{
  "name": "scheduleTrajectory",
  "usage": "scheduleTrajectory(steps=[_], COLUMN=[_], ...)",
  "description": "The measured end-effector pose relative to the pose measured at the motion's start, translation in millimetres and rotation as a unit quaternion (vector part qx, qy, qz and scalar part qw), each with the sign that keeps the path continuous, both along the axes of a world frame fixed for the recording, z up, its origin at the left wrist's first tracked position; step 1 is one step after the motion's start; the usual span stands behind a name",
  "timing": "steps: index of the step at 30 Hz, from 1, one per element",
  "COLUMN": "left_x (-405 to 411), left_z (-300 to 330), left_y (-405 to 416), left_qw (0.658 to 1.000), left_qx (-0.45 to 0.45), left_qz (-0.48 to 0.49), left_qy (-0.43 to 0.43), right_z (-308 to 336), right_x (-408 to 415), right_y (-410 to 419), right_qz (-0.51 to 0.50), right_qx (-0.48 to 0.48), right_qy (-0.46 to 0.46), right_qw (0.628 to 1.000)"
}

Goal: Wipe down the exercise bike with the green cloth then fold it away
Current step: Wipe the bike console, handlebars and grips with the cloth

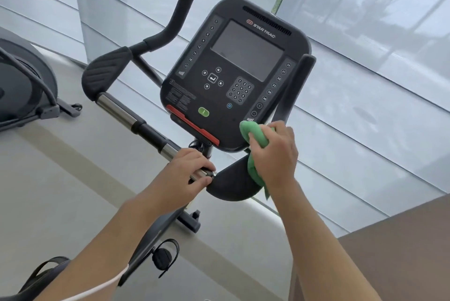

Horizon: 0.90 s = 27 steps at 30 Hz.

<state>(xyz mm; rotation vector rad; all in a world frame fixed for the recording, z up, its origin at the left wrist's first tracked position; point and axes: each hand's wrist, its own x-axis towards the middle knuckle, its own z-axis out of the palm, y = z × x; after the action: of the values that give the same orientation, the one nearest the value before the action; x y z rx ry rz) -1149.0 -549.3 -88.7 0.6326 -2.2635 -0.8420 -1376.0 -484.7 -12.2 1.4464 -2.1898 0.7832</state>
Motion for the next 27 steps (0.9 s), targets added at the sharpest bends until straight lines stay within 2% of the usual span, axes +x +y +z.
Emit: scheduleTrajectory(steps=[5, 9, 11, 19, 21, 24, 27], left_x=[2.8, 5.9, 6.1, 5.0, 4.9, 3.6, 2.1], left_z=[3.4, 6.2, 5.9, -5.4, -6.6, -6.3, -7.1], left_y=[1.7, 3.7, 3.6, -3.7, -5.3, -7.2, -8.1], left_qw=[1.000, 0.996, 0.995, 0.998, 0.999, 1.000, 1.000], left_qx=[-0.002, 0.088, 0.103, 0.067, 0.045, -0.005, -0.002], left_qz=[-0.003, 0.003, 0.005, -0.012, -0.015, -0.026, -0.023], left_qy=[-0.013, -0.004, -0.002, 0.016, 0.021, 0.009, 0.009], right_z=[10.5, 4.2, -1.2, -42.9, -55.2, -56.3, -41.0], right_x=[-7.5, 4.3, 21.0, 87.3, 87.0, 68.2, 46.0], right_y=[-27.4, -12.3, -2.3, 81.6, 92.8, 82.8, 62.1], right_qz=[-0.014, -0.022, -0.002, 0.066, 0.076, 0.106, 0.102], right_qx=[0.038, 0.053, 0.068, 0.042, 0.039, 0.021, 0.007], right_qy=[-0.028, -0.003, 0.017, -0.030, -0.018, 0.047, 0.062], right_qw=[0.999, 0.998, 0.998, 0.996, 0.996, 0.993, 0.993])
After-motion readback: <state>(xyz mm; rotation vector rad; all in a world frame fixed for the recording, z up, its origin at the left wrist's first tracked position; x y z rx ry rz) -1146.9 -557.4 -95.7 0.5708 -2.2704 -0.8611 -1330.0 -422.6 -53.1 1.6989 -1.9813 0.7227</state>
